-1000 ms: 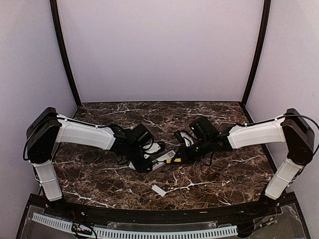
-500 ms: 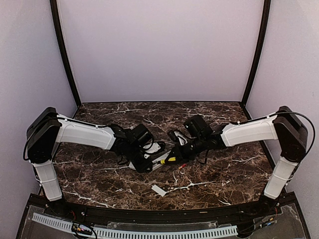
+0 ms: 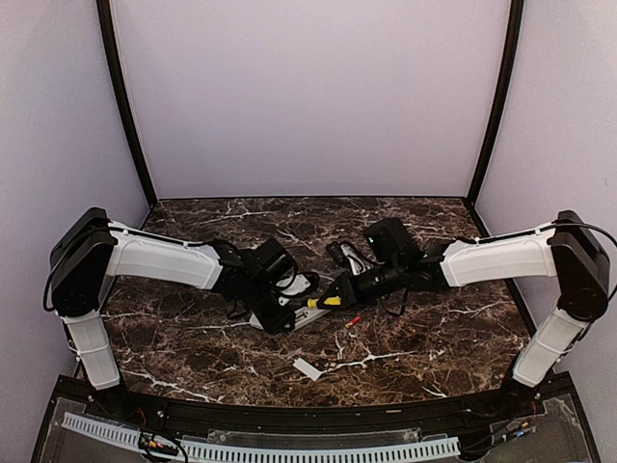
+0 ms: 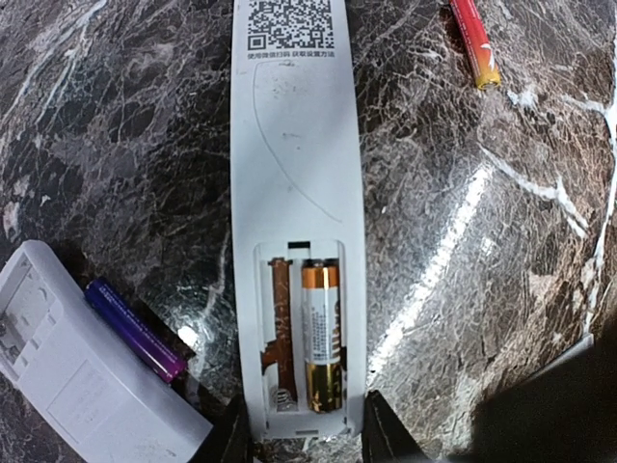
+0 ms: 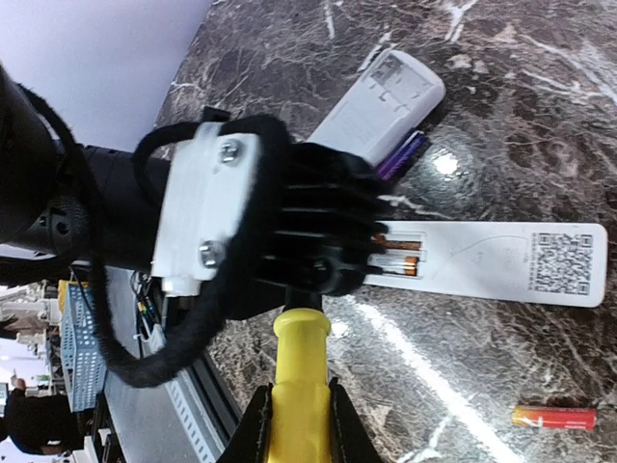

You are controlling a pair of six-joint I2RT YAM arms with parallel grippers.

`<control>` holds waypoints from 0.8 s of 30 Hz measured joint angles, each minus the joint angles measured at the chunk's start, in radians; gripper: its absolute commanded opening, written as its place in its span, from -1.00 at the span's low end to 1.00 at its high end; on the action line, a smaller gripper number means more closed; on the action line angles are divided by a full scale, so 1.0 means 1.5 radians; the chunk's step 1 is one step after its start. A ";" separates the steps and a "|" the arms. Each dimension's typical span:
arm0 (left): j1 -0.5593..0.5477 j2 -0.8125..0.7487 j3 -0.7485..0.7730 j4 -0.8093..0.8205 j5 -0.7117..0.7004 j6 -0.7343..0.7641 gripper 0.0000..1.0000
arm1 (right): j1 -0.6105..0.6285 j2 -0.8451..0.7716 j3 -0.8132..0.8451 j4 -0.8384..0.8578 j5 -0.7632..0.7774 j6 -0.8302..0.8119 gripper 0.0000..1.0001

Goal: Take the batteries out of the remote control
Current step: Remove the battery from the remote control without the battery cover.

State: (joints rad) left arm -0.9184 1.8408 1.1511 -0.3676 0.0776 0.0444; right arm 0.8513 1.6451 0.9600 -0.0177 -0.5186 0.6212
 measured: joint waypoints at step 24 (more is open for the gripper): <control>0.066 -0.104 -0.010 0.062 0.102 -0.107 0.42 | 0.026 -0.172 -0.051 -0.177 0.182 0.056 -1.00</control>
State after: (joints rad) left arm -0.8188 1.6844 1.1358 -0.2752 0.2306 -0.1154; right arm 0.8898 1.3865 0.8833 -0.2829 -0.2451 0.7048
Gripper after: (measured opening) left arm 0.711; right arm 0.142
